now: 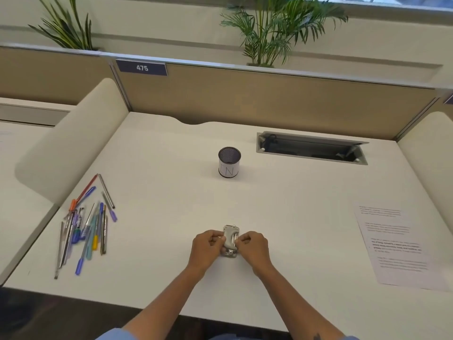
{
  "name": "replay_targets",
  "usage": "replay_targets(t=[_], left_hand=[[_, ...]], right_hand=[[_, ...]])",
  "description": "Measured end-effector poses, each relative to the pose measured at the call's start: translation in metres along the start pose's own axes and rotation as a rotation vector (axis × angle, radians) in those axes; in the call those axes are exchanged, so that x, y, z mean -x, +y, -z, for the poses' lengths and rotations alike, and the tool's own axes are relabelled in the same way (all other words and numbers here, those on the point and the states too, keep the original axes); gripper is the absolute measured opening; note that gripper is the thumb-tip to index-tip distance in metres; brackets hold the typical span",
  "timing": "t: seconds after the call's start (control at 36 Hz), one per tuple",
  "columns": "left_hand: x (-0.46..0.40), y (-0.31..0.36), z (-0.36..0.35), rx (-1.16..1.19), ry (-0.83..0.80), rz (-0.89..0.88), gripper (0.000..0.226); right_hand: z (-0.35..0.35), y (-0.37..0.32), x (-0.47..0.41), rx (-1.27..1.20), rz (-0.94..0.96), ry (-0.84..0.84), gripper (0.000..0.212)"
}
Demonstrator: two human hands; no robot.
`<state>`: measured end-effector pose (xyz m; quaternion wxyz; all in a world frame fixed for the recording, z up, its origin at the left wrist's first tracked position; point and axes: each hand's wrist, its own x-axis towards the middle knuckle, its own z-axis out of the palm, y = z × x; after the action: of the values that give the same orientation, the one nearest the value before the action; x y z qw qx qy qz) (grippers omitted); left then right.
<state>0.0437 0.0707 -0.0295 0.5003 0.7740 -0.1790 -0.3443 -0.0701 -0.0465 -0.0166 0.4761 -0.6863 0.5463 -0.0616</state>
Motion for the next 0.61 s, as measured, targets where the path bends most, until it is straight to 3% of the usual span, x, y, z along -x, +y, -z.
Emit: replay_targets(t=[0.31, 0.42, 0.61], left_hand=[[-0.0012, 0.0017, -0.0014, 0.045, -0.031, 0.038, 0.007], [-0.0014, 0.0014, -0.0026, 0.056, -0.026, 0.053, 0.007], [-0.0010, 0.0088, -0.0022, 0.083, -0.001, 0.042, 0.007]], right_hand=[[-0.0034, 0.0016, 0.0009, -0.206, -0.110, -0.010, 0.013], [-0.0045, 0.0029, 0.0016, -0.258, -0.108, -0.042, 0.029], [-0.0027, -0.0021, 0.0009, -0.250, -0.065, -0.014, 0.033]])
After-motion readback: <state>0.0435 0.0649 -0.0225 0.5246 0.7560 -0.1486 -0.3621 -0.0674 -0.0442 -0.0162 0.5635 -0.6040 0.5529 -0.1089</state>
